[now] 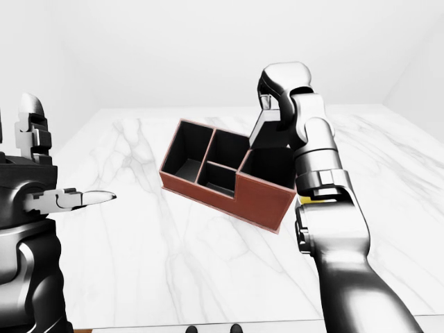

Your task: Pick up the book and place it in the right compartment of the caddy.

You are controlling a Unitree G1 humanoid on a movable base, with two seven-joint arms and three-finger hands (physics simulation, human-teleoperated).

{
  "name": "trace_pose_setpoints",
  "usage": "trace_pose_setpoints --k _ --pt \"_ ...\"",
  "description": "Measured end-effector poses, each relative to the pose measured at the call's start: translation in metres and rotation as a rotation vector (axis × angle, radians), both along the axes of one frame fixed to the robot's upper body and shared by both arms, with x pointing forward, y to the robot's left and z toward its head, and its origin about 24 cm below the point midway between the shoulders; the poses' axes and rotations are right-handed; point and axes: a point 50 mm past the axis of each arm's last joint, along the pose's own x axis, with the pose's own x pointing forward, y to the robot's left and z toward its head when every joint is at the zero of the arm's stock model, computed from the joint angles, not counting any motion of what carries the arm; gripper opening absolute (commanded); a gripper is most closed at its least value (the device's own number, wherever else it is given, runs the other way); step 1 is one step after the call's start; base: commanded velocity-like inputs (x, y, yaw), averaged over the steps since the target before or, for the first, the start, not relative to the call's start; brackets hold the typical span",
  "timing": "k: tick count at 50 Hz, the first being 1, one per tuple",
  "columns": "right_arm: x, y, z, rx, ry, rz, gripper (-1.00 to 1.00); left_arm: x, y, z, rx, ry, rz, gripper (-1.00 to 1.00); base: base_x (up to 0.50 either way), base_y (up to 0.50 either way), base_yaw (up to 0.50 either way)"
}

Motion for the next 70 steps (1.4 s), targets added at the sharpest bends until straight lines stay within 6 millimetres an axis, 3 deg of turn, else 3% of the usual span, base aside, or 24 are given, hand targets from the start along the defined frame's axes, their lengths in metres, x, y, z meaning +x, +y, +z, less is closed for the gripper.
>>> trace_pose_setpoints --k 33,70 --pt "0.008 -0.011 -0.038 -0.047 0.063 -0.057 -1.0 0.0 0.0 0.0 0.0 0.003 0.004 1.0 0.0 0.0 0.0" --pt "0.014 -0.009 -0.06 -0.063 0.072 -0.07 -1.0 0.001 0.001 -0.001 -0.002 0.005 0.006 1.0 0.0 0.0 0.0"
